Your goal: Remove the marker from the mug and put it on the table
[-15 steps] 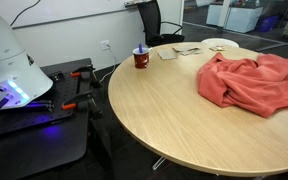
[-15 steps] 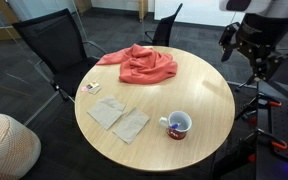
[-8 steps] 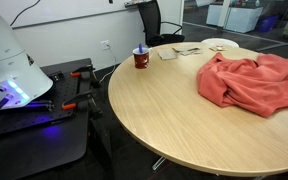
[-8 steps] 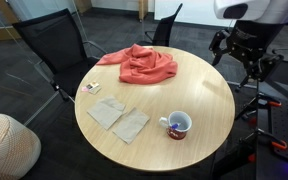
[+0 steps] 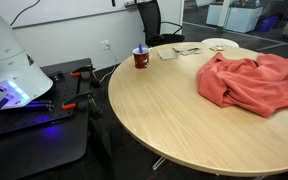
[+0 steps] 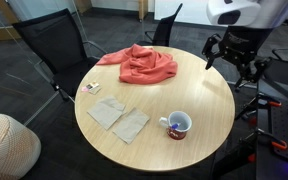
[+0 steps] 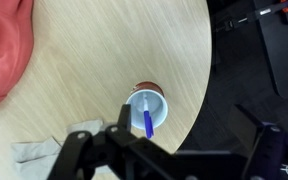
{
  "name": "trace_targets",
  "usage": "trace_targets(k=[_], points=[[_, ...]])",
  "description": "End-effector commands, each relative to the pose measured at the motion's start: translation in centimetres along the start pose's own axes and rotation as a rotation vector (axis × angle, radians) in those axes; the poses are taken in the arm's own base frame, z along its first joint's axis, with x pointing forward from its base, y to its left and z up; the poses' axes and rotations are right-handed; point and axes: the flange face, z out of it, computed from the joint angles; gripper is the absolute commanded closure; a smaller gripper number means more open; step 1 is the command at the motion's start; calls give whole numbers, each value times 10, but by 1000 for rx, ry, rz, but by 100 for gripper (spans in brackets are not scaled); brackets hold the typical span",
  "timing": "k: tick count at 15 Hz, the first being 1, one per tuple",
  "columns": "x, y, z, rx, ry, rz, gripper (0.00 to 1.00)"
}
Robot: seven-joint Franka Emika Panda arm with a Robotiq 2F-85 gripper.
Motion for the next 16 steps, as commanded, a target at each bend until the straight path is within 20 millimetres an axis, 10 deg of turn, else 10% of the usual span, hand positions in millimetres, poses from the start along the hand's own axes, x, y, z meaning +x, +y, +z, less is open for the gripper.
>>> trace_targets(k=[1,16], points=[[9,18,21,8,75,-123,0],[39,50,115,105,234,-530,0]])
